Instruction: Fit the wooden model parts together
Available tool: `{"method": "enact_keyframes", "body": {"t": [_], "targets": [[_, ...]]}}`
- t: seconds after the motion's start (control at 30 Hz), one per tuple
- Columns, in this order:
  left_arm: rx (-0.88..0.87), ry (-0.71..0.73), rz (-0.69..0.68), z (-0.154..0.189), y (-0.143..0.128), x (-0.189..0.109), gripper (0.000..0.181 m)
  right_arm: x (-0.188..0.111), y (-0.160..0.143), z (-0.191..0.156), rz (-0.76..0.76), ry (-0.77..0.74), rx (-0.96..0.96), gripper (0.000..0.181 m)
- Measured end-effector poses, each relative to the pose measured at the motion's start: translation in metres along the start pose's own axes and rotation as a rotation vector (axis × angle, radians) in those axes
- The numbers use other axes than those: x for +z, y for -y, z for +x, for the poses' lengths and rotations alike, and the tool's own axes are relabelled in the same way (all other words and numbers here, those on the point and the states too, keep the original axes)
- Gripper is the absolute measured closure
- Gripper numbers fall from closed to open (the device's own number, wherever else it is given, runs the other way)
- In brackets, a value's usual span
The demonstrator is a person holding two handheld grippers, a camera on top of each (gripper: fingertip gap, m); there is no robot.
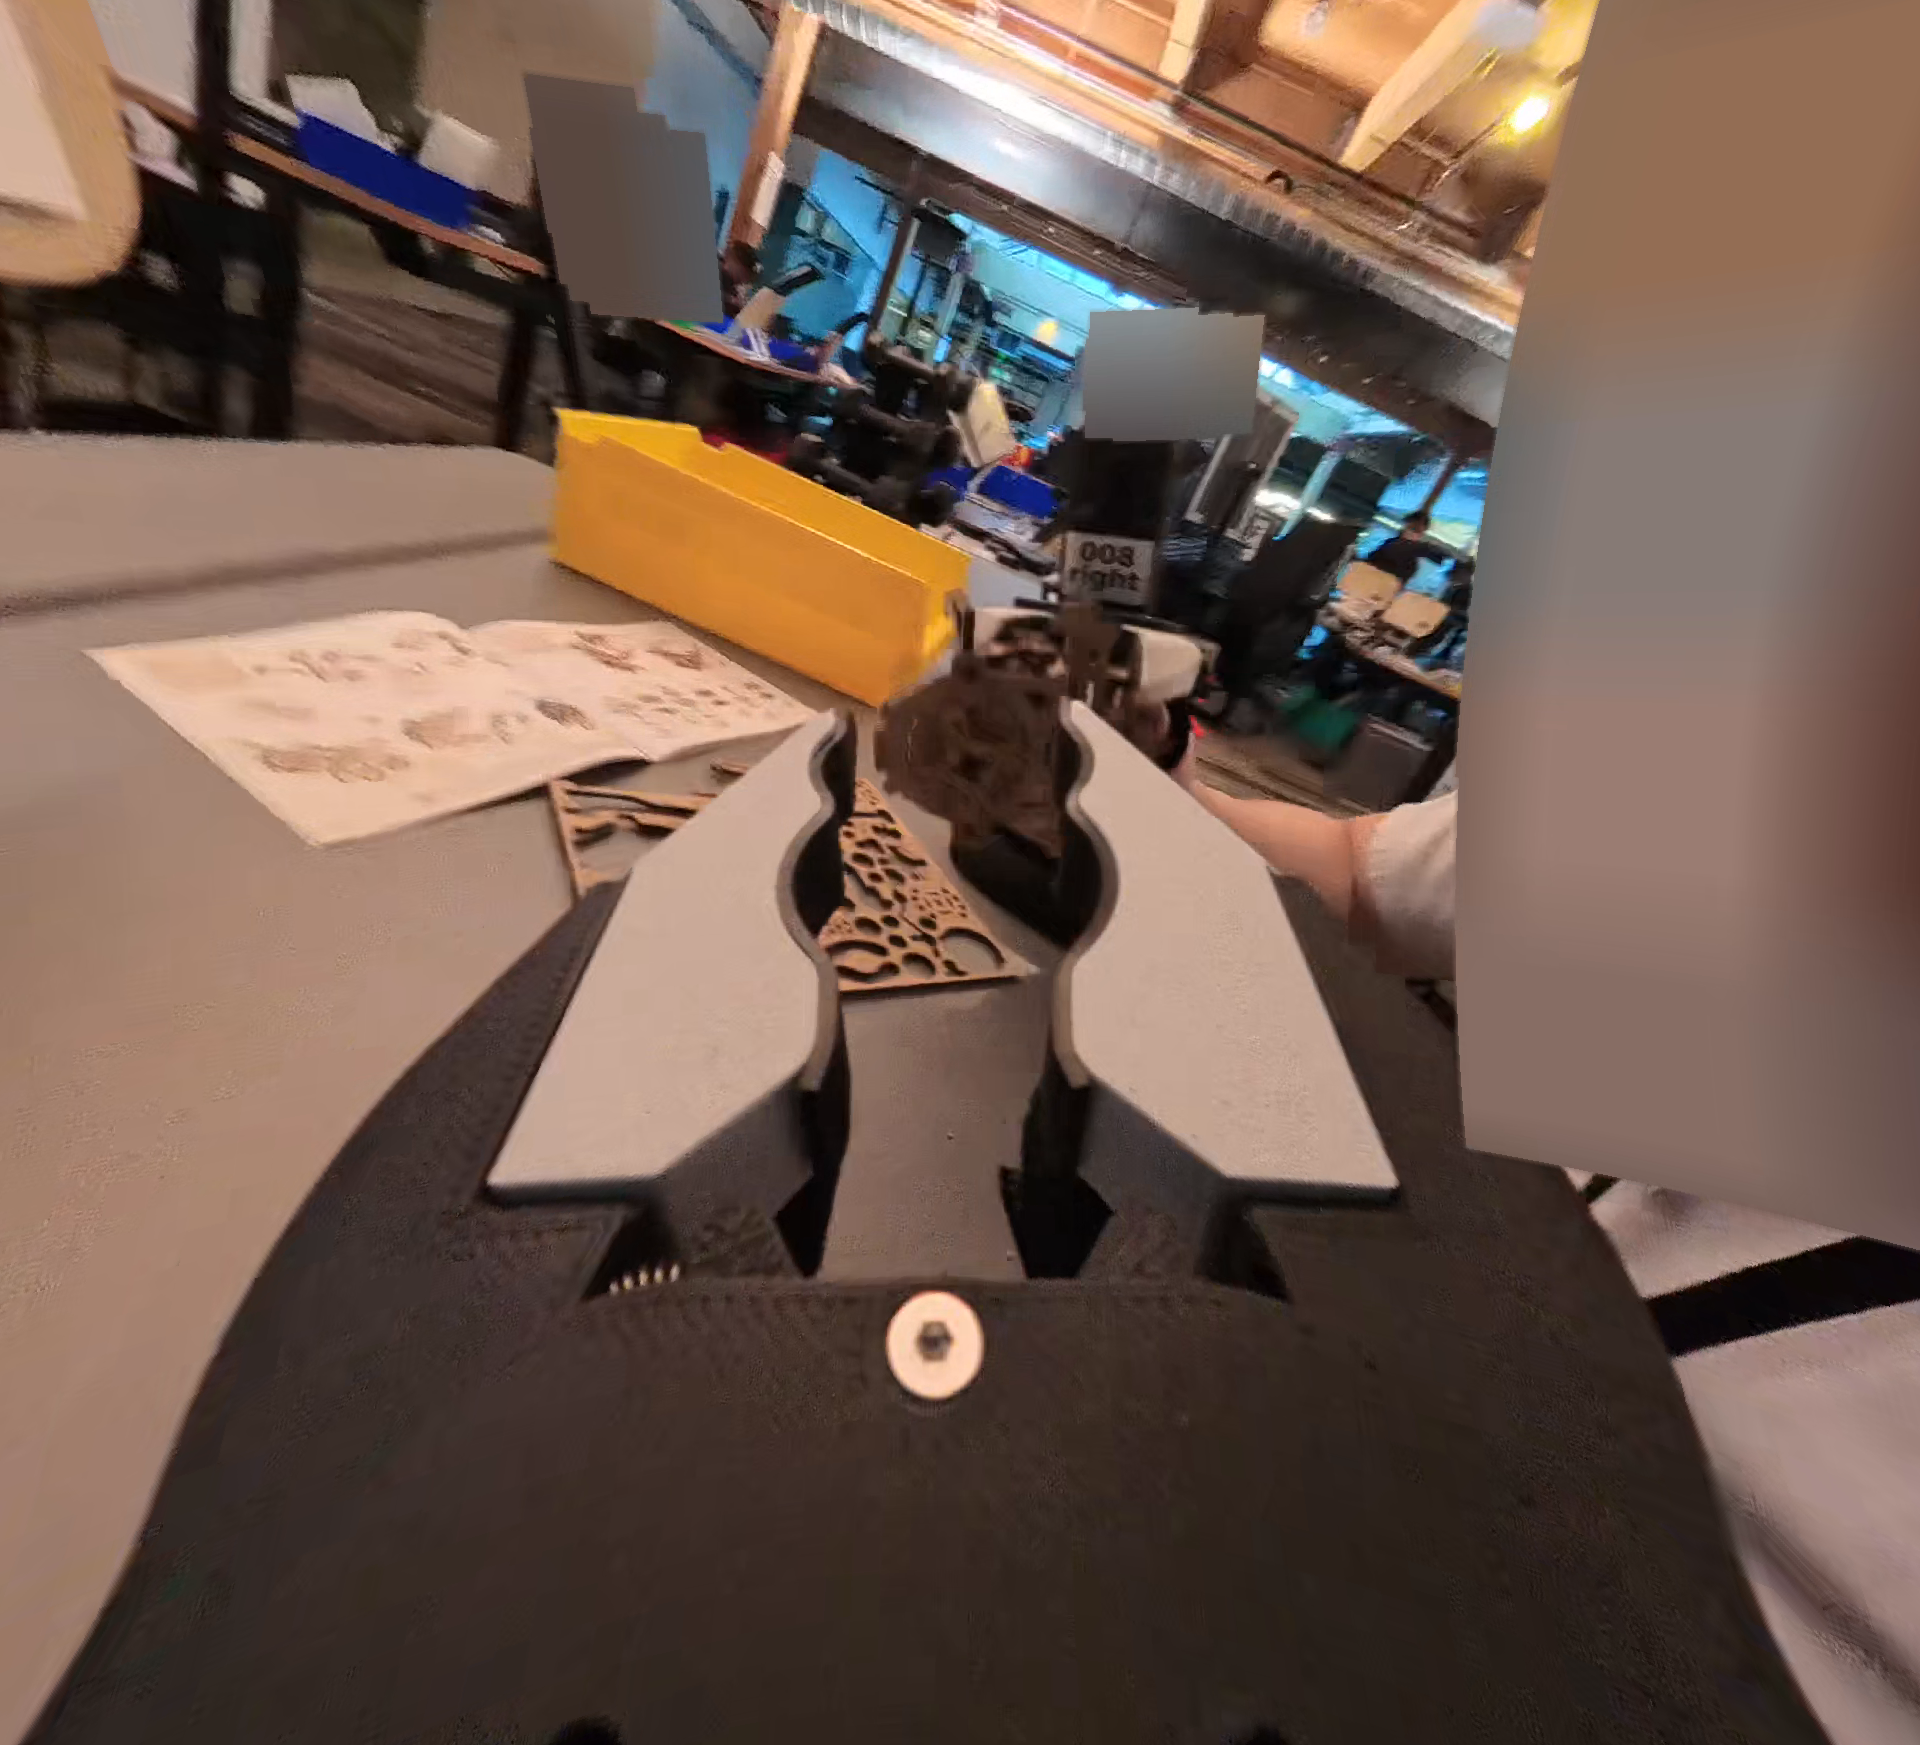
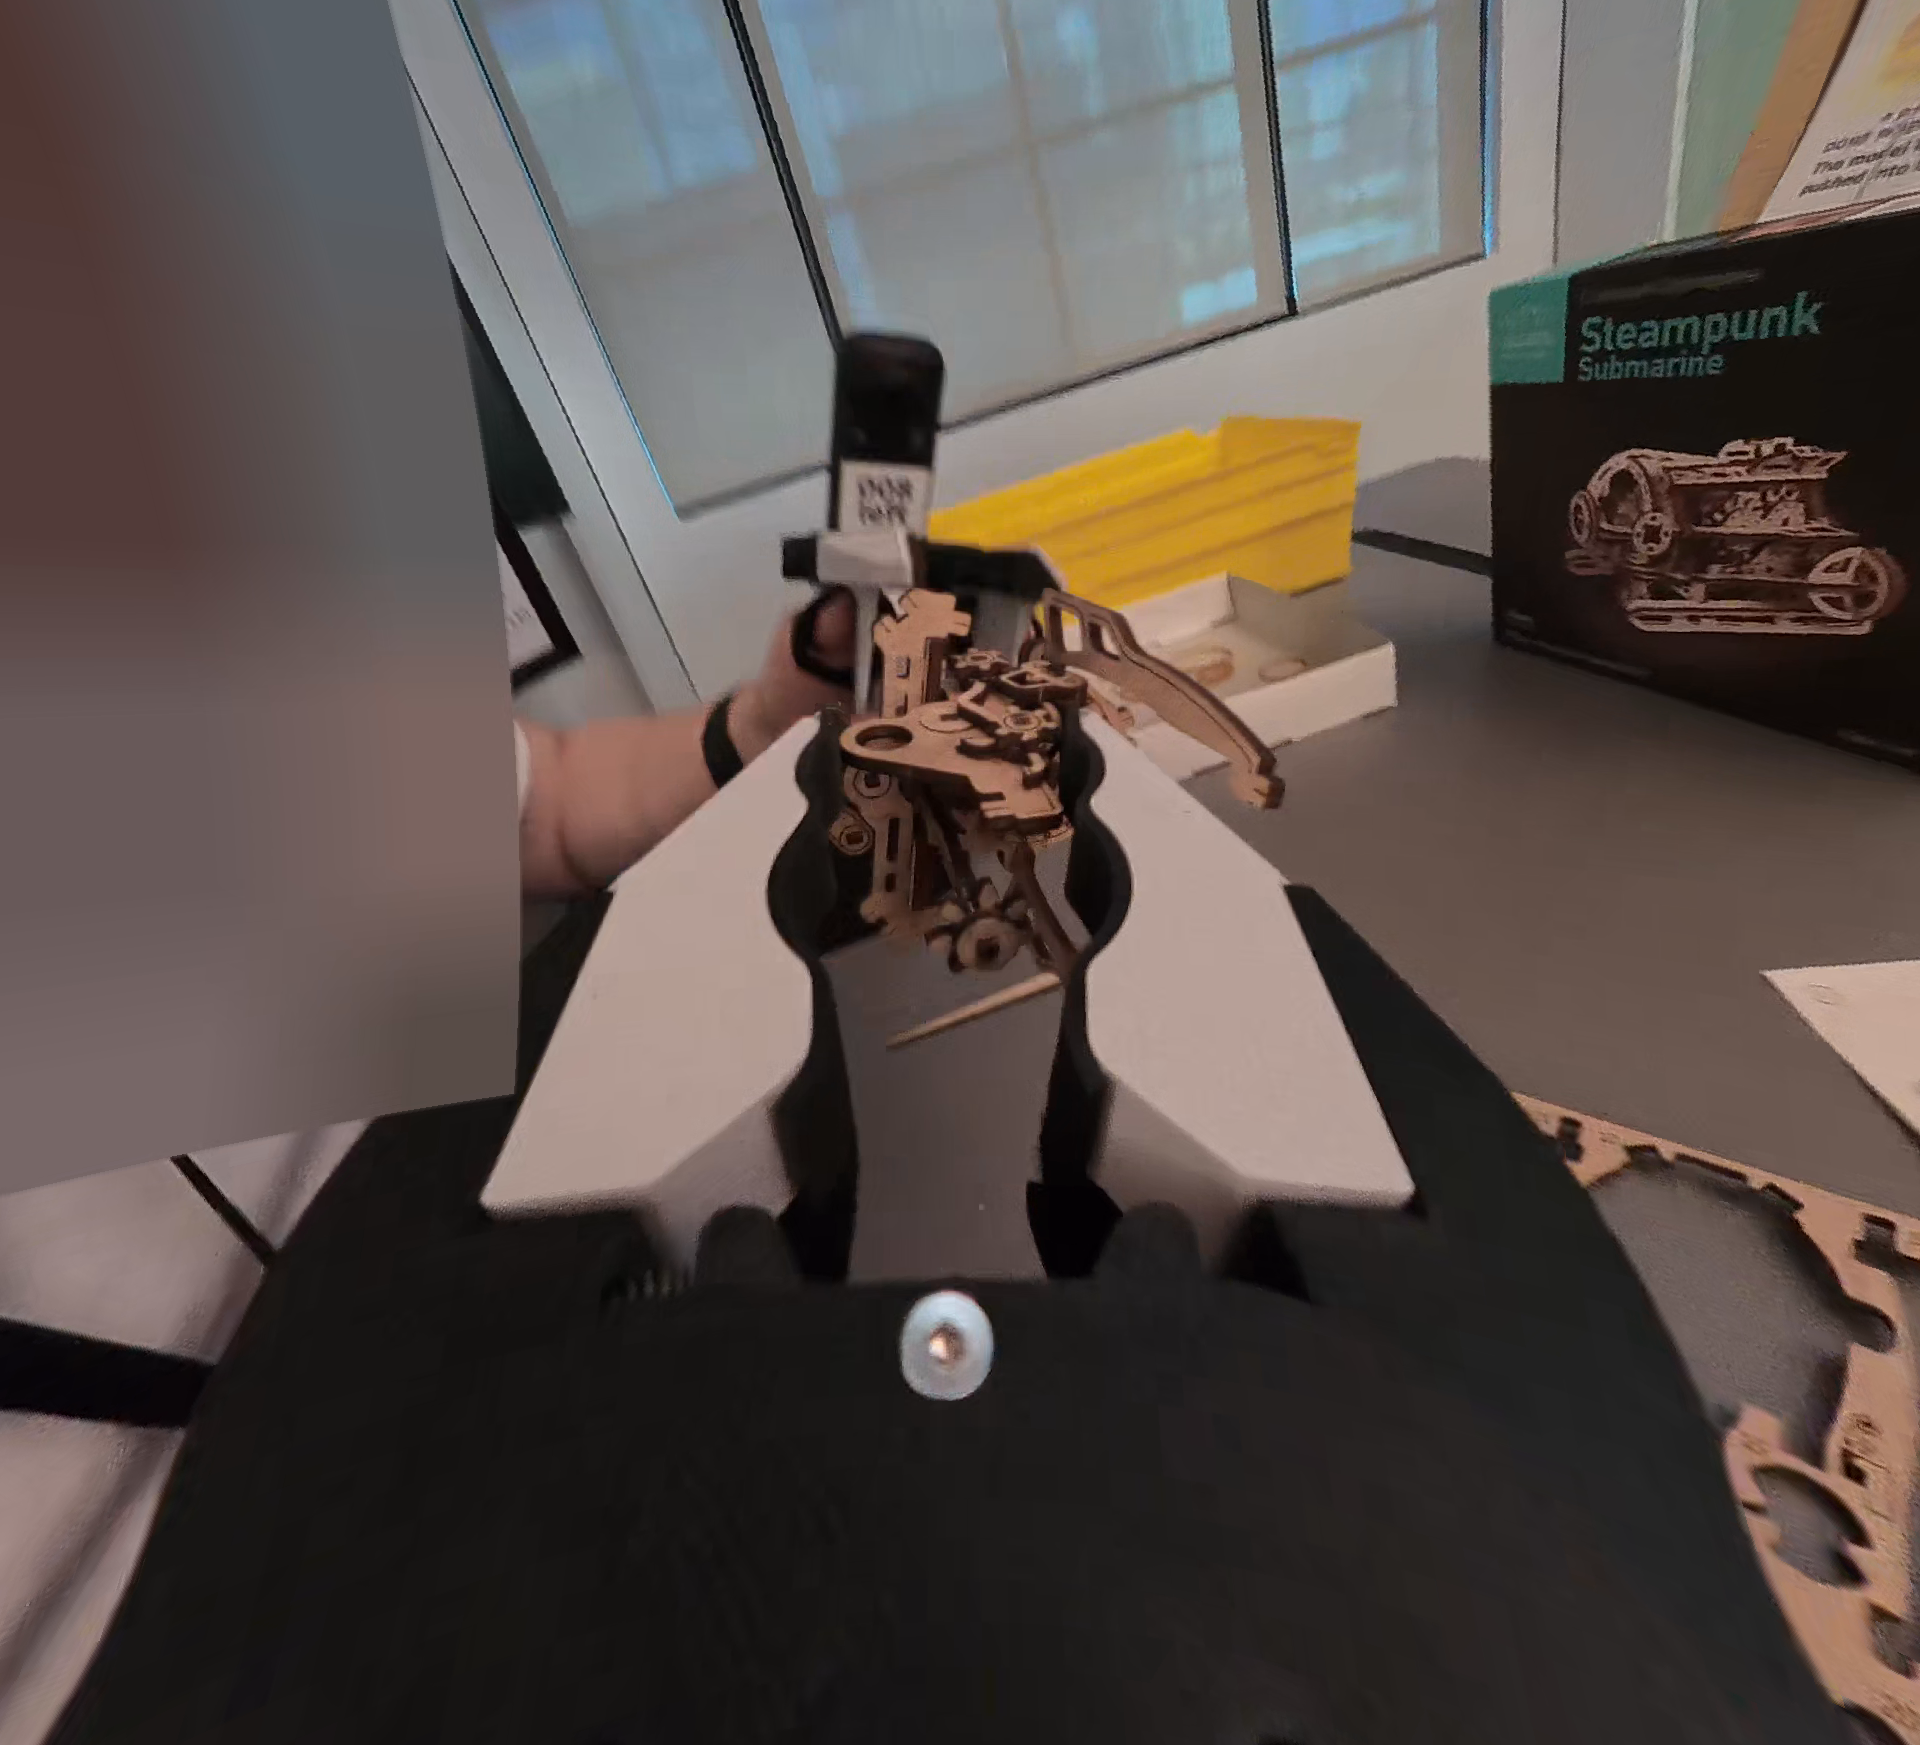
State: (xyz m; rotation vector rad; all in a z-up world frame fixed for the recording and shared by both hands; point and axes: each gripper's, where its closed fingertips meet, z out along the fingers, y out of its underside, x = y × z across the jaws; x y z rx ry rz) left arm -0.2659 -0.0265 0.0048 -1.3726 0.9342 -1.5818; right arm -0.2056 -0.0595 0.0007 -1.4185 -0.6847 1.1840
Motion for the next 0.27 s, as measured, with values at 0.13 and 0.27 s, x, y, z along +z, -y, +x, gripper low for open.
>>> {"method": "enact_keyframes", "body": {"t": [0.13,0.27], "targets": [[0.057,0.014,-0.101,0.003,-0.027,0.013,0.142,-0.008,0.015,0.000,0.099,0.061,0.101,0.141],[0.038,-0.035,-0.144,0.020,-0.041,0.027,0.139,-0.010,0.022,-0.002,0.153,0.112,0.169,0.141]]}}
